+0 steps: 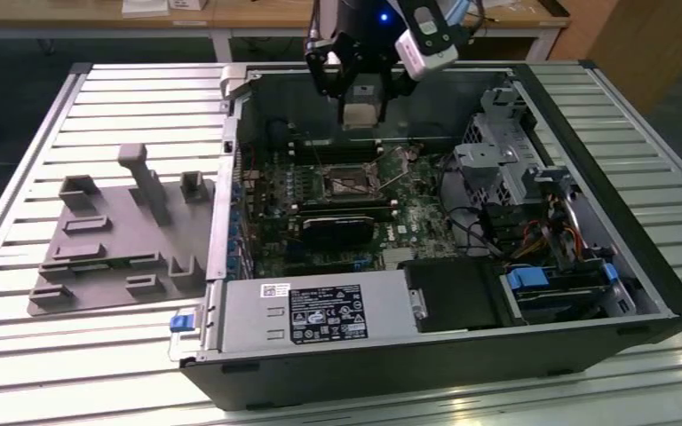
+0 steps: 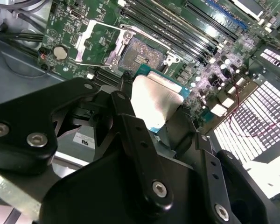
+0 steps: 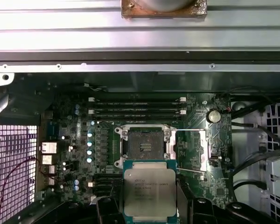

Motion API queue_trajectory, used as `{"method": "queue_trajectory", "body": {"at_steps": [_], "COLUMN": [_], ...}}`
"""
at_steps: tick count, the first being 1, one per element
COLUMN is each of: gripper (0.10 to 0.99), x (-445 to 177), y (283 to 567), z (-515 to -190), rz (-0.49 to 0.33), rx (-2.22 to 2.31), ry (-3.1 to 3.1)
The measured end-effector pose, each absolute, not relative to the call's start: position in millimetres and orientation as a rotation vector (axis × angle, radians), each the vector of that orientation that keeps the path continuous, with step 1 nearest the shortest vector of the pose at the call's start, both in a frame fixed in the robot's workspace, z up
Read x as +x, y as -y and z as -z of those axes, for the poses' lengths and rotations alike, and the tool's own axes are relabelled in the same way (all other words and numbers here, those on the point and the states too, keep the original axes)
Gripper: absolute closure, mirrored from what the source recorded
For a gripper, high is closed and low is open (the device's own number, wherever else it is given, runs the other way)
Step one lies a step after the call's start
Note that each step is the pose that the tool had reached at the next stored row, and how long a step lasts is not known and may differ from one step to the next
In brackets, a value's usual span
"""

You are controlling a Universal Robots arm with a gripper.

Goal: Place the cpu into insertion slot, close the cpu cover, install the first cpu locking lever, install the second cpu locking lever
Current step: 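Place the cpu into insertion slot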

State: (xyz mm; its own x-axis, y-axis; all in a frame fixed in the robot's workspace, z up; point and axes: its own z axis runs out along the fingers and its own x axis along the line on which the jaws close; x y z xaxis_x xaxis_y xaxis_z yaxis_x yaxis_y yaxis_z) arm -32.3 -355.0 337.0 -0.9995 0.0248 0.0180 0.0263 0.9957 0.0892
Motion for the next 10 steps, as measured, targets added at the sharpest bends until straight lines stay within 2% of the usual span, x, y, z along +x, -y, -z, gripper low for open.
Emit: {"method": "queue_trajectory", "body": {"at_steps": [10], "gripper": [0.549], "x": [-32.3], "y": [355.0], "z": [-318.9], "rz": [0.140], "rx": [-0.040], "ry": [3.123]}}
